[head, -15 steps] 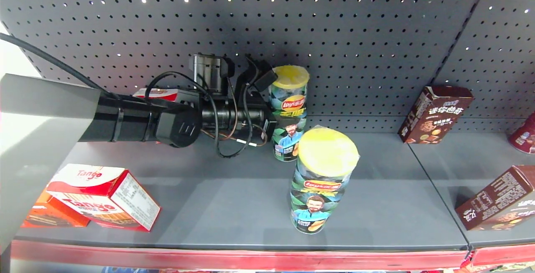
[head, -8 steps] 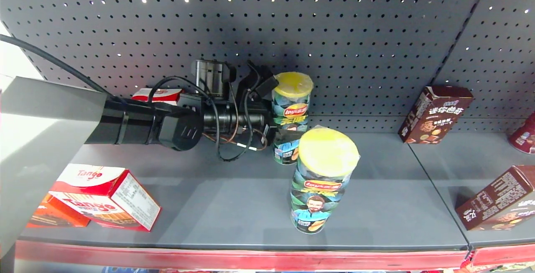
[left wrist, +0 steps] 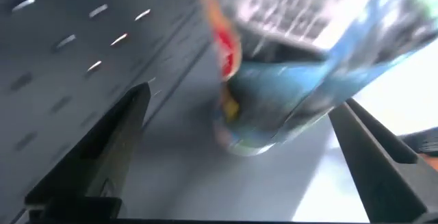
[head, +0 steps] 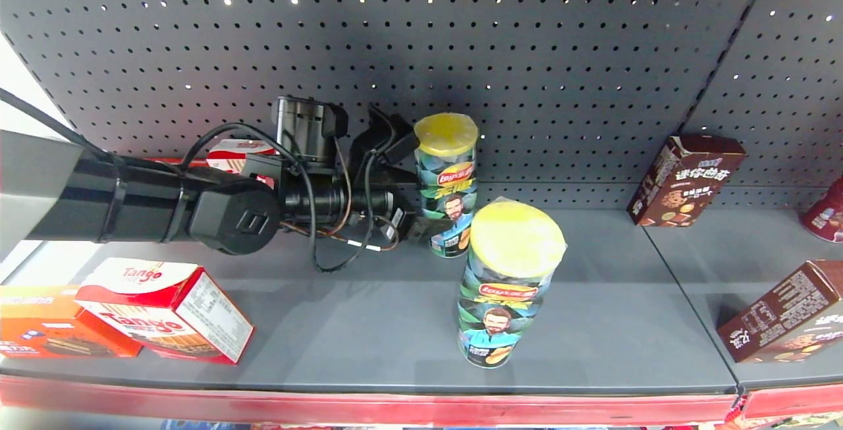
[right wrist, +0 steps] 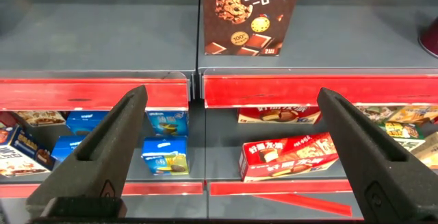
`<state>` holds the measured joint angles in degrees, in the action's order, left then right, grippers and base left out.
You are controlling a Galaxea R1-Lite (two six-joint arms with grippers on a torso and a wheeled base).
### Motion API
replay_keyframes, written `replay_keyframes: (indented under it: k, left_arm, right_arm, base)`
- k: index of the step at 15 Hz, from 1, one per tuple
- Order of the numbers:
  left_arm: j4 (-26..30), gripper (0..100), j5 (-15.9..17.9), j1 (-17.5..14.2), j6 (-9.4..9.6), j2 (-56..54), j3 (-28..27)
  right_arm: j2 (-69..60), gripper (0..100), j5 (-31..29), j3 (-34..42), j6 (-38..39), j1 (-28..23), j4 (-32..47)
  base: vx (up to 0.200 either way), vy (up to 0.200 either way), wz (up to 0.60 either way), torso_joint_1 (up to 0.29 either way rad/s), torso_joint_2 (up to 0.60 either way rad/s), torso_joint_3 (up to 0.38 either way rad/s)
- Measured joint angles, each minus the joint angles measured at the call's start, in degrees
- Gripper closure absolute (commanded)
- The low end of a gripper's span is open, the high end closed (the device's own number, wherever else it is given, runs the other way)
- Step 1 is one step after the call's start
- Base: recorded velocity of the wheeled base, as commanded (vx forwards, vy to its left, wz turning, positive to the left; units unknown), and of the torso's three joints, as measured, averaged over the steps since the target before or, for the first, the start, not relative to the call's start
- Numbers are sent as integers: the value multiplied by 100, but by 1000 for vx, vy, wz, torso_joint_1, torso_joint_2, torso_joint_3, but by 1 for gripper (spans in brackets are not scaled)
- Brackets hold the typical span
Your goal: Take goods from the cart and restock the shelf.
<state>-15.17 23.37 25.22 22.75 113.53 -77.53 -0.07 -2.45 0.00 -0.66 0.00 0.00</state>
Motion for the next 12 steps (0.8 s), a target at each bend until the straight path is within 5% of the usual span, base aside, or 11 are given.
replay_keyframes:
  k: [8,12]
  left_arm:
    - [-271,0,-257,57,13,-193,39]
    - [-289,0,-758,55,16,-177,105]
  right_arm:
    - [0,0,0,0,0,2,2]
    - [0,0,0,0,0,0,0]
  base:
    - [0,0,0,0,0,0]
    - [0,0,0,0,0,0]
